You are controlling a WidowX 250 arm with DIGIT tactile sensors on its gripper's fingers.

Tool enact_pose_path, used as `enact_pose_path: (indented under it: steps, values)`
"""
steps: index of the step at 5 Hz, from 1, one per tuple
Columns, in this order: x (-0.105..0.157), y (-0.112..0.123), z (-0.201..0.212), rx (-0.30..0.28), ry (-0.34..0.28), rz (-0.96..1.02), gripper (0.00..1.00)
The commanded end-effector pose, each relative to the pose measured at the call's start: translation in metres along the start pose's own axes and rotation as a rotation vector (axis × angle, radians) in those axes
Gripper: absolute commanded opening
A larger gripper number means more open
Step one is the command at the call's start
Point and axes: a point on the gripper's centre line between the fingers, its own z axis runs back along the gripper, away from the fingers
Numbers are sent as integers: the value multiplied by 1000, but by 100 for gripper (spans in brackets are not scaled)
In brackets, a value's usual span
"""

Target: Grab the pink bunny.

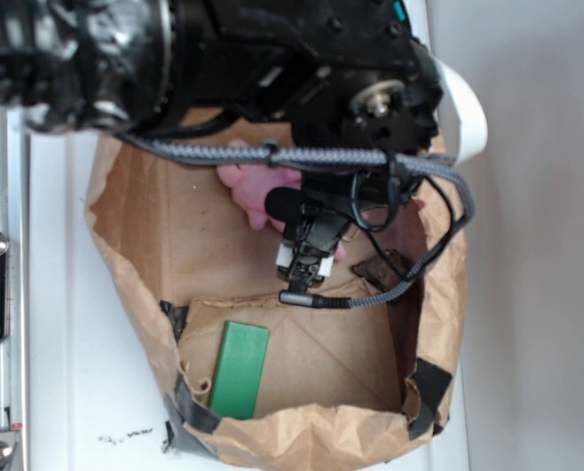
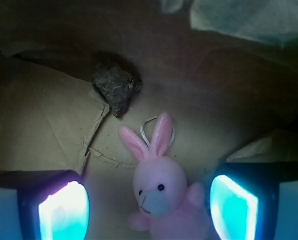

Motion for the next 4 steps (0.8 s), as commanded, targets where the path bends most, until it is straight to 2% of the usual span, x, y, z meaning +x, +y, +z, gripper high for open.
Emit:
enact_pose_path:
  steps: [1,2,4]
  values:
    - [8,5,15,27,-44,12,100]
    - [-4,11,0,8,-164,-133,100]
    - [-4,16,2,-22,-181,-193,100]
